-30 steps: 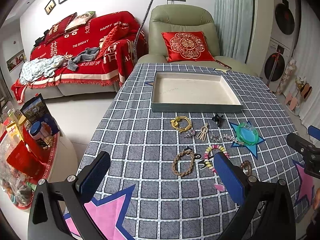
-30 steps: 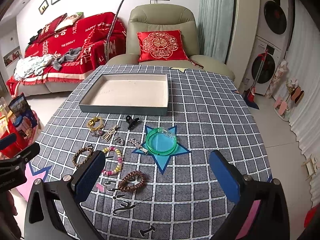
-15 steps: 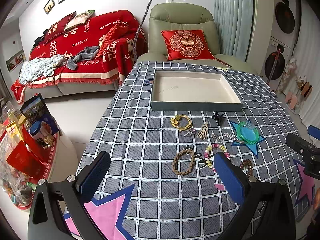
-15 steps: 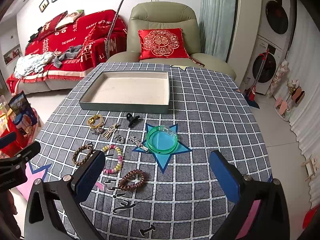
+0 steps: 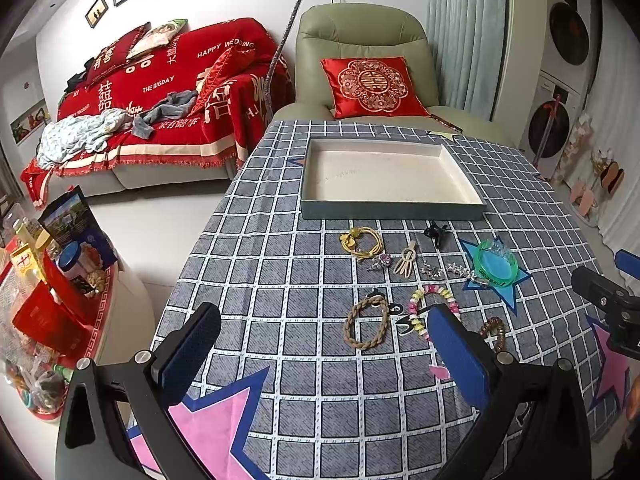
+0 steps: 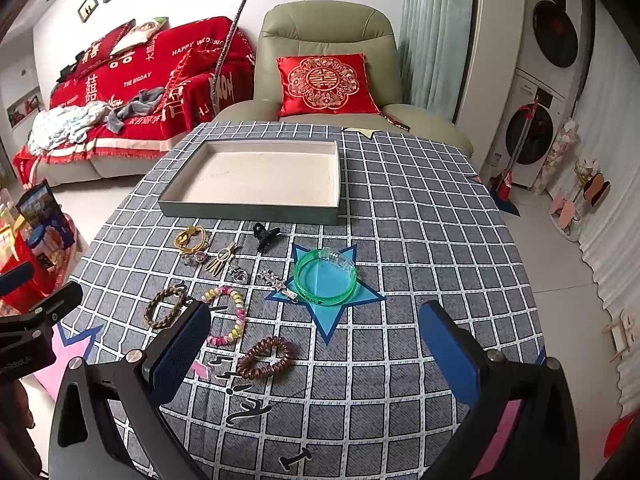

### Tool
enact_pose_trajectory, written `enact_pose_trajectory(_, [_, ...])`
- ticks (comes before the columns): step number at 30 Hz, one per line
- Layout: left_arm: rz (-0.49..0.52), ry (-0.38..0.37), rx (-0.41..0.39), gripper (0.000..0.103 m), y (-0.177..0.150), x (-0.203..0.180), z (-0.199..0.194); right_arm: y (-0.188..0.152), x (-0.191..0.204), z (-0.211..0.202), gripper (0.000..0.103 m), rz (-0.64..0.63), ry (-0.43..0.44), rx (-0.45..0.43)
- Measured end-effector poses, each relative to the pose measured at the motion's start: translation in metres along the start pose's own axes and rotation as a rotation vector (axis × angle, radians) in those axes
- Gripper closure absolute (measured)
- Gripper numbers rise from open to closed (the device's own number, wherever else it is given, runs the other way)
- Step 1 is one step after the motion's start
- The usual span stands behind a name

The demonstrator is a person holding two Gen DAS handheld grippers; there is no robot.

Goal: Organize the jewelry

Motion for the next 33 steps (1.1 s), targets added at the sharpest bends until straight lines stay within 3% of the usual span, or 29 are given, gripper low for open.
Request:
enact_pose_trajectory(25, [0.027, 0.004, 0.068, 0.000, 0.006, -0.001, 0.015, -0.002, -0.003, 0.014, 0.000, 0.015, -0.001, 0.073])
enact_pose_trajectory(33, [0.067, -0.016, 0.220, 0.000, 0.000, -0.001, 0.041, -0.007, 0.000, 0.038, 0.000, 0.013, 0.064, 0.224])
Point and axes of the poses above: each gripper's, at about its wrist camera, not at the fingertips, and z roughly the way its jaws point, x to its left, y to its top, the point moved 1 cm from there along z, roughly the way its jaws point, and after that the axes turned 2 degrees about -z, right-handed, at the moved point
